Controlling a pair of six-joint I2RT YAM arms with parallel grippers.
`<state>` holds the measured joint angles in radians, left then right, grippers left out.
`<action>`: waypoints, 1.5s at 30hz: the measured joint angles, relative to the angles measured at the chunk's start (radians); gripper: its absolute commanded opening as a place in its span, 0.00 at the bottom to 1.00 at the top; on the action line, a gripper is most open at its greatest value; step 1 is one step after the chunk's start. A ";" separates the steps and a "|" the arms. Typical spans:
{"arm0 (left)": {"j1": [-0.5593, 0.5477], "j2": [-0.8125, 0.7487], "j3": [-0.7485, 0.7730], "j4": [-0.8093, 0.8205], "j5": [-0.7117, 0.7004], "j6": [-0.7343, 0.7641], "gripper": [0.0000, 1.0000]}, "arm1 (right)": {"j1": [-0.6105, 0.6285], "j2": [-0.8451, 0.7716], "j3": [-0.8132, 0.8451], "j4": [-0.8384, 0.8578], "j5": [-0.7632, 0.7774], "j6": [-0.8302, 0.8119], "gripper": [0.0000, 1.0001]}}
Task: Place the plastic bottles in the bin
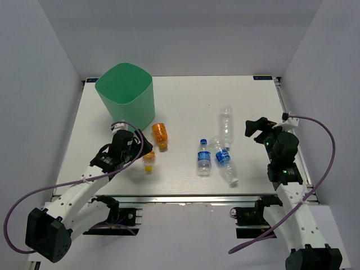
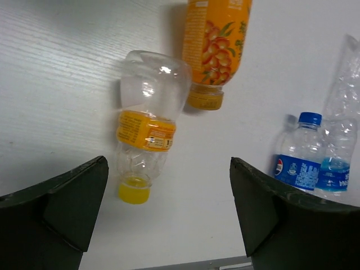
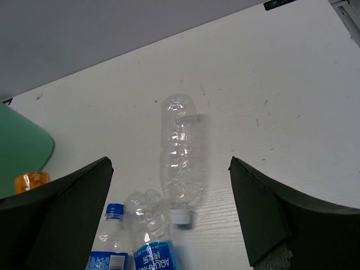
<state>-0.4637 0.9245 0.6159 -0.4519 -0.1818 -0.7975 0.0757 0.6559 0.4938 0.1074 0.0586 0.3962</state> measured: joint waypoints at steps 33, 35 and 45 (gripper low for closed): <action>-0.085 0.194 0.029 0.003 -0.095 0.047 0.20 | 0.000 0.067 -0.022 0.045 -0.245 -0.064 0.89; -0.087 0.117 0.046 -0.007 -0.100 0.047 0.20 | 0.000 0.067 -0.022 0.045 -0.248 -0.064 0.89; -0.090 -0.022 0.171 0.023 0.037 0.119 0.20 | 0.000 0.066 -0.022 0.047 -0.282 -0.065 0.89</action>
<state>-0.5533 0.9028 0.7868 -0.4286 -0.1444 -0.6788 0.0761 0.7223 0.4721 0.1547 -0.2230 0.3309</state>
